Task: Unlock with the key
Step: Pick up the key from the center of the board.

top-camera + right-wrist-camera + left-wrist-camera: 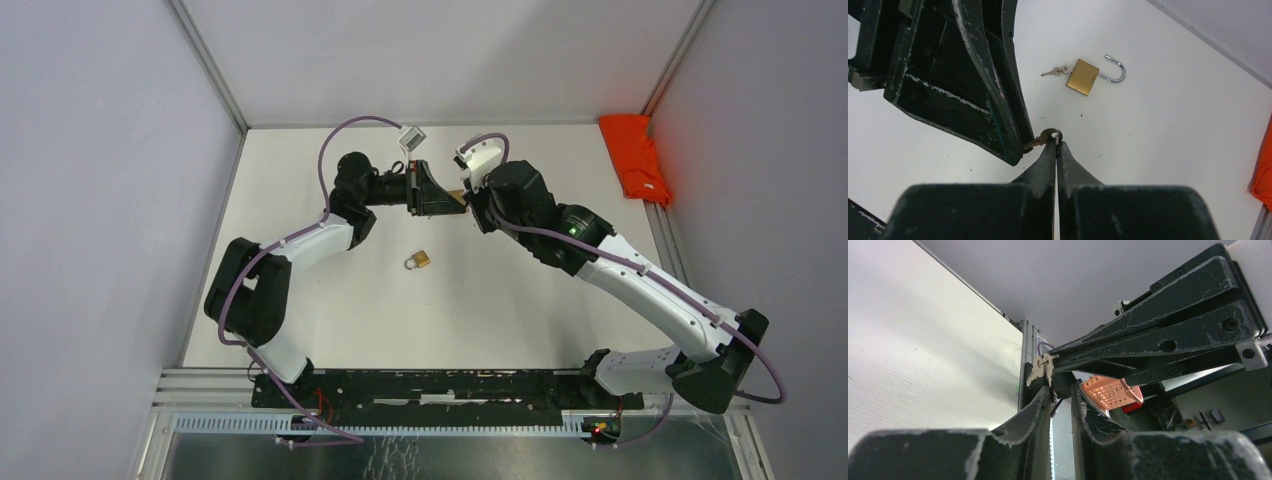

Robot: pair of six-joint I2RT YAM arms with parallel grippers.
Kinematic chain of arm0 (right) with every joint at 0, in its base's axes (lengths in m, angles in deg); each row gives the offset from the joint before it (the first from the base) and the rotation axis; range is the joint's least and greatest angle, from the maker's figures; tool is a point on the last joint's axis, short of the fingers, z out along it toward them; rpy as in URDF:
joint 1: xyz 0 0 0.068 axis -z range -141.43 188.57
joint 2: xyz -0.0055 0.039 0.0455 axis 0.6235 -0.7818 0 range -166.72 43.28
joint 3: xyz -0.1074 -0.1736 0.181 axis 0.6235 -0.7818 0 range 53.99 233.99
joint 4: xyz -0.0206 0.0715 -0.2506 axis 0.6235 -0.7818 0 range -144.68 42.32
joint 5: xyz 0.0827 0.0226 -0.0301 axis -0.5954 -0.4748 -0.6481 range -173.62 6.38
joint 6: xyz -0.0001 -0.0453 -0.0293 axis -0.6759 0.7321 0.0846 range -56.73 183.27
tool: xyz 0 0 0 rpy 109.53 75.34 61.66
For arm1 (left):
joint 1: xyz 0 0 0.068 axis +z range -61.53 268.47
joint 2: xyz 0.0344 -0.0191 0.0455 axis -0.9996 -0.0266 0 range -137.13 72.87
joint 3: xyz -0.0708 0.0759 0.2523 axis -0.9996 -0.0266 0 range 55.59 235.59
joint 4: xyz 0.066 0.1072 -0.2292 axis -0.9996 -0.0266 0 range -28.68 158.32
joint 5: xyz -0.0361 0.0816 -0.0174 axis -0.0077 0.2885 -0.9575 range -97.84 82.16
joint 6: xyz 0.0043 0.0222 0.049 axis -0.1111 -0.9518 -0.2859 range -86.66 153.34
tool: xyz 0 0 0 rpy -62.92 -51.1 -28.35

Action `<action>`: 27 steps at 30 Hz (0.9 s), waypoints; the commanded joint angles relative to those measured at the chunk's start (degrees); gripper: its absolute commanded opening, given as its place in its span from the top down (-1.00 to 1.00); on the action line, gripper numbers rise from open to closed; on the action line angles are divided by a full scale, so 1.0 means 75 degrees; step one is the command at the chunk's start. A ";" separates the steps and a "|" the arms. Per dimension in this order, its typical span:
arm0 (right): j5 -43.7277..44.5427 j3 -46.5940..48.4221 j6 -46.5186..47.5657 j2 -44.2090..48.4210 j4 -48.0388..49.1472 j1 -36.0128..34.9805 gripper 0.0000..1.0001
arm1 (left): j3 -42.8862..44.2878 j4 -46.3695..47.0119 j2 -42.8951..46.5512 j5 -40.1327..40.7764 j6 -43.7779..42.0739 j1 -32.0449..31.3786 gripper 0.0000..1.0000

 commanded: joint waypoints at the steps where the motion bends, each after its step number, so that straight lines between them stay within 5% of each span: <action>1: -0.0017 0.0409 -0.0129 0.0136 0.0166 0.0011 1.00 | 0.0244 0.0014 -0.0073 -0.0236 0.0054 -0.0063 0.44; 9: -0.0291 0.0446 -0.0153 0.0114 0.0080 0.0008 1.00 | 0.0393 -0.0818 0.0027 -0.0118 -0.0539 -0.0064 0.47; 27: -0.0327 -0.0214 -0.0395 0.0442 -0.0009 0.0011 1.00 | 0.0833 -0.3002 0.0606 0.0213 -0.2274 -0.0056 0.90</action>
